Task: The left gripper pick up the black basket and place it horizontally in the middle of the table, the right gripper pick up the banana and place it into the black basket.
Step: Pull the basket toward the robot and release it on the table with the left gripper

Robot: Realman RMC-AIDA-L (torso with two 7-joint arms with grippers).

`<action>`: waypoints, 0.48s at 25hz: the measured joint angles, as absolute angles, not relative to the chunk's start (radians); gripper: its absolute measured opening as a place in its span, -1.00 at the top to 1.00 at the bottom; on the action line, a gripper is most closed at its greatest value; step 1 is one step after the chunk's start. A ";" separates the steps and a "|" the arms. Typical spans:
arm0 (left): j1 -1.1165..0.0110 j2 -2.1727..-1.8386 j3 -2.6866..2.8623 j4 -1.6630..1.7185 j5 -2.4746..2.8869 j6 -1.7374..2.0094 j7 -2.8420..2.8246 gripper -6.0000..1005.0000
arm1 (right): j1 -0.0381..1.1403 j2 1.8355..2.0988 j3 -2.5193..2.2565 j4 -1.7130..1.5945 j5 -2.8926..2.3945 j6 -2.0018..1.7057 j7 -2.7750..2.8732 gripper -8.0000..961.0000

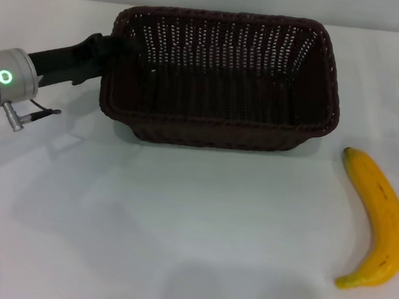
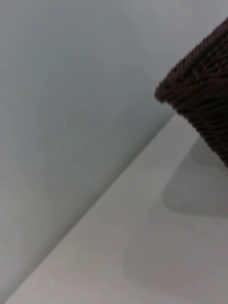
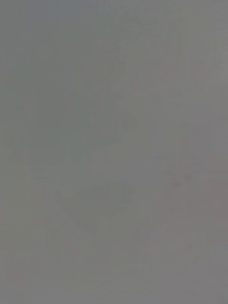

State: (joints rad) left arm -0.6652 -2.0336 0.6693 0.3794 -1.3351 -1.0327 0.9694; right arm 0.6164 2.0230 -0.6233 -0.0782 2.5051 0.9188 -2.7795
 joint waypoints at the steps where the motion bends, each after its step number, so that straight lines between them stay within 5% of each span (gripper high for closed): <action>1: -0.657 -2.037 0.668 0.392 -1.342 -1.045 0.986 0.05 | 0.616 2.023 -0.623 -0.078 2.505 0.919 -2.780 -0.83; 12: -0.532 -2.060 0.663 0.458 -1.516 -1.144 1.148 -0.41 | 0.619 2.021 -0.580 -0.080 2.505 0.899 -2.780 -0.83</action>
